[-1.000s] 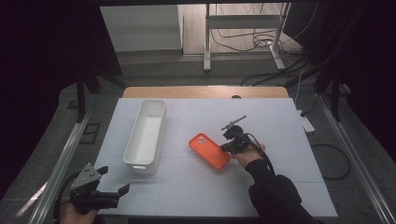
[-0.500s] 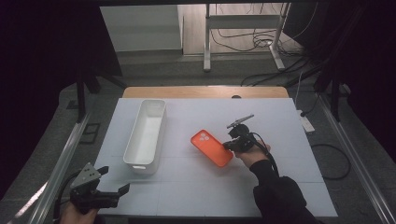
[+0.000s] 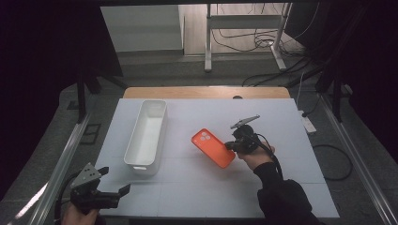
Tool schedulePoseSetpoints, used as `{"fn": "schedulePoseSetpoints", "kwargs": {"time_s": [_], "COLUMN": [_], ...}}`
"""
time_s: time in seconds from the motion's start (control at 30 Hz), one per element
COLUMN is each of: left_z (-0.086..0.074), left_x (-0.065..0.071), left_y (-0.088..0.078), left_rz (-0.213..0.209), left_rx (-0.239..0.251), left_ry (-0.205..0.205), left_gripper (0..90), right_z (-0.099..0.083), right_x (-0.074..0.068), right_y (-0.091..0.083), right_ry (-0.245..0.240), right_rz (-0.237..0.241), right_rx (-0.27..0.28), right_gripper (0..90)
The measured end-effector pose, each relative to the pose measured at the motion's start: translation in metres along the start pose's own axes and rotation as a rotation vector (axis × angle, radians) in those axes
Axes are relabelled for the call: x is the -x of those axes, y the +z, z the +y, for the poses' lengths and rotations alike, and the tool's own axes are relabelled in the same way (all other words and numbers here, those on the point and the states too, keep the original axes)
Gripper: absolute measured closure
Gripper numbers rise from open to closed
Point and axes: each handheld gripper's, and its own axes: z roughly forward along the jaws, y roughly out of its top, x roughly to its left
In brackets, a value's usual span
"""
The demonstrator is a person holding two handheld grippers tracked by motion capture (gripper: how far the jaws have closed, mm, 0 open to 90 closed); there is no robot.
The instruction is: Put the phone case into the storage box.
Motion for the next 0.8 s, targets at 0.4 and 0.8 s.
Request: {"fn": "schedulePoseSetpoints", "kwargs": {"time_s": [0.4,0.8], "left_z": [0.001,0.01], "left_x": [0.001,0.004], "left_y": [0.002,0.007], "left_rz": [-0.002,-0.068], "left_rx": [-0.016,-0.021], "left_ry": [0.012,-0.02], "left_gripper": [0.0,0.0], "right_z": [-0.005,-0.012], "right_x": [-0.001,-0.006], "right_y": [-0.017,-0.031], "right_ry": [-0.001,0.001], "right_rz": [-0.005,0.004], "right_rx": [0.044,0.073], "right_gripper": [89.2,89.2]}}
